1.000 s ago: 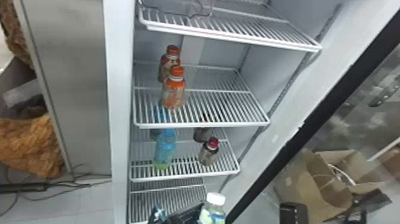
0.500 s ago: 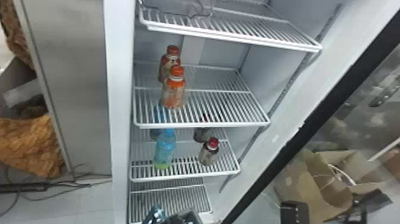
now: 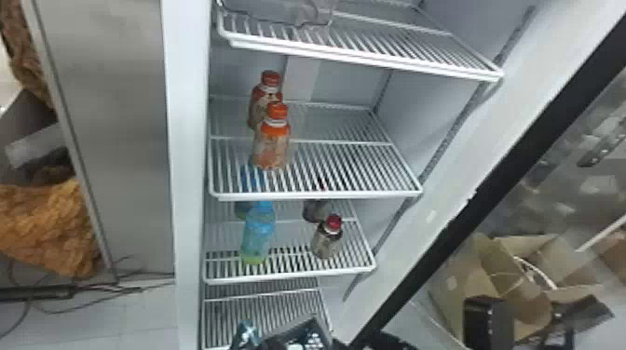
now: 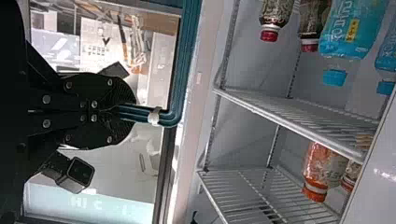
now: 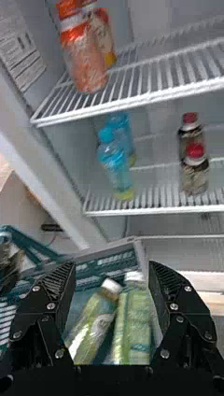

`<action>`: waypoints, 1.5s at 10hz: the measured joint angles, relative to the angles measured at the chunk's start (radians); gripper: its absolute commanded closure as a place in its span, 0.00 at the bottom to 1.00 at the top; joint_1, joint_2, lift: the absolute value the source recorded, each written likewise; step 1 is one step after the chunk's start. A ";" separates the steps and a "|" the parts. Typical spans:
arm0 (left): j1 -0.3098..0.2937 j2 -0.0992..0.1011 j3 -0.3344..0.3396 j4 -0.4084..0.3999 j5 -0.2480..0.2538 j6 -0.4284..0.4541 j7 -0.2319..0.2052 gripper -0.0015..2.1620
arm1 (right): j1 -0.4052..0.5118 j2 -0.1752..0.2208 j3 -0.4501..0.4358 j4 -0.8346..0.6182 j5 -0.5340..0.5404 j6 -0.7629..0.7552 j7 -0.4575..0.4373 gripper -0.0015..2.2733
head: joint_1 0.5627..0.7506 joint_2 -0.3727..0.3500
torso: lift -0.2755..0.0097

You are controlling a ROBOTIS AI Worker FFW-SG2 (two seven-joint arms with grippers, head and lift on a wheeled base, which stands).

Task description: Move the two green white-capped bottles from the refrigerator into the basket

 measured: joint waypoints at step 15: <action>-0.013 -0.001 -0.019 0.005 -0.003 0.007 0.002 0.56 | -0.132 0.030 0.011 0.485 0.103 -1.088 0.031 0.23 | 0.70 0.03 | 0.95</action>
